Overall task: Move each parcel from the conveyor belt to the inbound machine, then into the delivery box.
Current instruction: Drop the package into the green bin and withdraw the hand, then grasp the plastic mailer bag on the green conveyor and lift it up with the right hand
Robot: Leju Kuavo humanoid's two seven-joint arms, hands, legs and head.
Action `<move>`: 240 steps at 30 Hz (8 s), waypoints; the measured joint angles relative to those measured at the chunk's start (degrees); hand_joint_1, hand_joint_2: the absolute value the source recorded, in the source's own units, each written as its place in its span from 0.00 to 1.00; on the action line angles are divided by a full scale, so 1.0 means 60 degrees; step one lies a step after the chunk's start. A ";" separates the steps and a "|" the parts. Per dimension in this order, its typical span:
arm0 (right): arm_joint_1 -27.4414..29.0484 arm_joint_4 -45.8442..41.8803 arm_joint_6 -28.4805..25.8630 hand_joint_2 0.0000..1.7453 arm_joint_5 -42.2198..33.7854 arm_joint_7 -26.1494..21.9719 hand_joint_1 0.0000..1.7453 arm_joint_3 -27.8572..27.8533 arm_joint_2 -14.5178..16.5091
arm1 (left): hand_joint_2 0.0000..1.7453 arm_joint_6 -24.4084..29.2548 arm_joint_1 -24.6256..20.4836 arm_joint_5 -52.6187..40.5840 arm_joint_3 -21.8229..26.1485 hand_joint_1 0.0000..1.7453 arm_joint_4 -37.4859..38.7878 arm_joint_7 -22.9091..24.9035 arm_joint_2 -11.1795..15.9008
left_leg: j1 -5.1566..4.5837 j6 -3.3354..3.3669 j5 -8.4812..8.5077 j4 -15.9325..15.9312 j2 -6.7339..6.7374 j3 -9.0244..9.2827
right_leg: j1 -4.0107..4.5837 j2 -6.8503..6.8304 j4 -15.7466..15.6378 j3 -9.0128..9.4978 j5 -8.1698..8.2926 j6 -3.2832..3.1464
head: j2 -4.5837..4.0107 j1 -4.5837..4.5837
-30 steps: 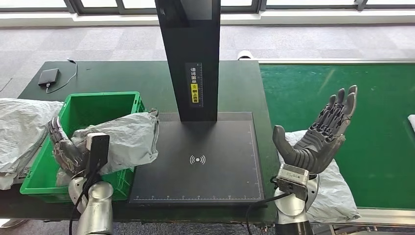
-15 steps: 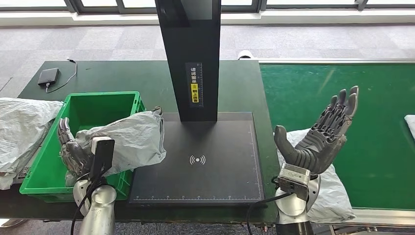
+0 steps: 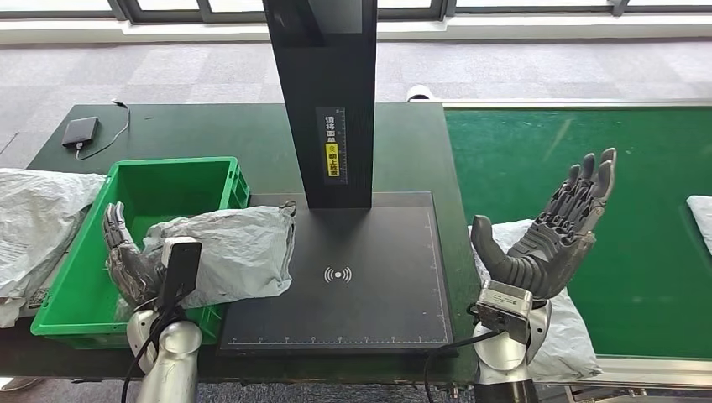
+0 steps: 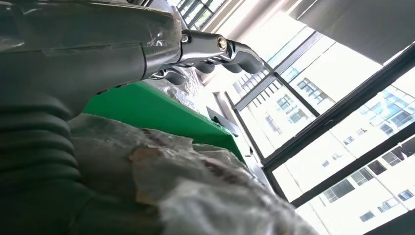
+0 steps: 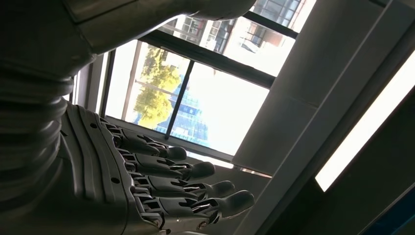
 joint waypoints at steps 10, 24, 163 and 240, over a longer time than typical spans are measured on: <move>-0.0001 0.0004 0.0000 1.00 -0.0021 -0.0001 0.00 -0.0011 0.0000 | 1.00 0.0031 0.0232 -0.0646 0.0090 0.00 -0.0844 0.0015 0.0046 | 0.0004 -0.0005 -0.0003 0.0000 0.0006 -0.0016 | 0.0005 0.0014 0.0000 -0.0019 -0.0001 -0.0001 | 0.0000 0.0000; -0.0008 0.0044 0.0006 1.00 -0.0074 -0.0004 0.00 -0.0022 0.0000 | 1.00 0.0036 0.0273 -0.4343 -0.0034 0.00 -0.3647 0.1864 0.0073 | 0.0005 -0.0007 -0.0005 0.0000 0.0019 -0.0026 | 0.0007 0.0032 0.0000 -0.0043 -0.0002 -0.0005 | 0.0000 0.0000; 0.0390 0.0215 -0.0004 1.00 0.0070 -0.0004 0.00 -0.0607 -0.0029 | 1.00 0.0069 -0.0508 -0.4646 0.1386 0.00 -0.2167 0.2496 -0.0033 | 0.0005 -0.0010 -0.0027 0.0006 0.0068 -0.0039 | 0.0008 0.0074 0.0000 -0.0072 0.0001 -0.0004 | 0.0001 0.0001; -0.0599 0.6798 0.1744 1.00 0.7707 0.8216 1.00 -0.4987 -0.0760 | 1.00 -0.7012 0.2528 0.8222 -0.2086 0.00 -0.3965 -0.1925 0.0095 | 0.0004 0.0002 -0.0039 0.0007 0.0025 -0.0022 | 0.0006 0.0035 -0.0001 -0.0029 -0.0013 0.0002 | 0.0000 -0.0002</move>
